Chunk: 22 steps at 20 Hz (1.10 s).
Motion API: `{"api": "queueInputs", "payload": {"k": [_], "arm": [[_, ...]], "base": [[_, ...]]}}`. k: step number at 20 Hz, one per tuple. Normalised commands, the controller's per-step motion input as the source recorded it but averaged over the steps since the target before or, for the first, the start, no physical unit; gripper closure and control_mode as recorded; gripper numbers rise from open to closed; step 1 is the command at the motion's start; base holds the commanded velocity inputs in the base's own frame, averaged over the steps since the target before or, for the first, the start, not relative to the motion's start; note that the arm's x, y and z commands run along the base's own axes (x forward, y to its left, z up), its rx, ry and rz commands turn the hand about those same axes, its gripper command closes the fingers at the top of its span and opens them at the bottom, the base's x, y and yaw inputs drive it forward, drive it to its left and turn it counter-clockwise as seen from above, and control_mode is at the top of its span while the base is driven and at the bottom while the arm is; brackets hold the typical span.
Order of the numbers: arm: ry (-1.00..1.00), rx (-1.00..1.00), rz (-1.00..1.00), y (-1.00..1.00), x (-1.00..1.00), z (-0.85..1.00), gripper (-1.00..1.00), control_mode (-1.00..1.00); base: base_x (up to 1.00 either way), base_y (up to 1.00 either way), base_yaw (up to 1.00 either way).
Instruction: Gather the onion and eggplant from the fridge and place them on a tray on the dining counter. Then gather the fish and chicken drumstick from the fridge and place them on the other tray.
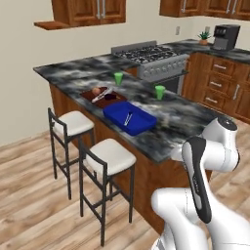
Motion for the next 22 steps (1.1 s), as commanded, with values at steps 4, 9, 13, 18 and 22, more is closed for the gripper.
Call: {"api": "queueInputs", "payload": {"k": [4, 9, 13, 18, 22], "arm": [[0.00, 0.00, 0.00, 0.00, 0.00, 0.00, 1.00, 1.00], [0.00, 0.00, 0.00, 0.00, 0.00, 0.00, 1.00, 1.00], [0.00, 0.00, 0.00, 0.00, 0.00, 0.00, 1.00, 1.00], [0.00, 0.00, 0.00, 0.00, 0.00, 0.00, 1.00, 1.00], [0.00, 0.00, 0.00, 0.00, 0.00, 0.00, 1.00, 1.00]], "base": [[0.25, 0.49, -0.30], [0.18, 0.50, -0.26], [0.20, 0.44, -0.25], [0.19, 0.43, -0.25], [0.15, 0.42, -0.23]]}}
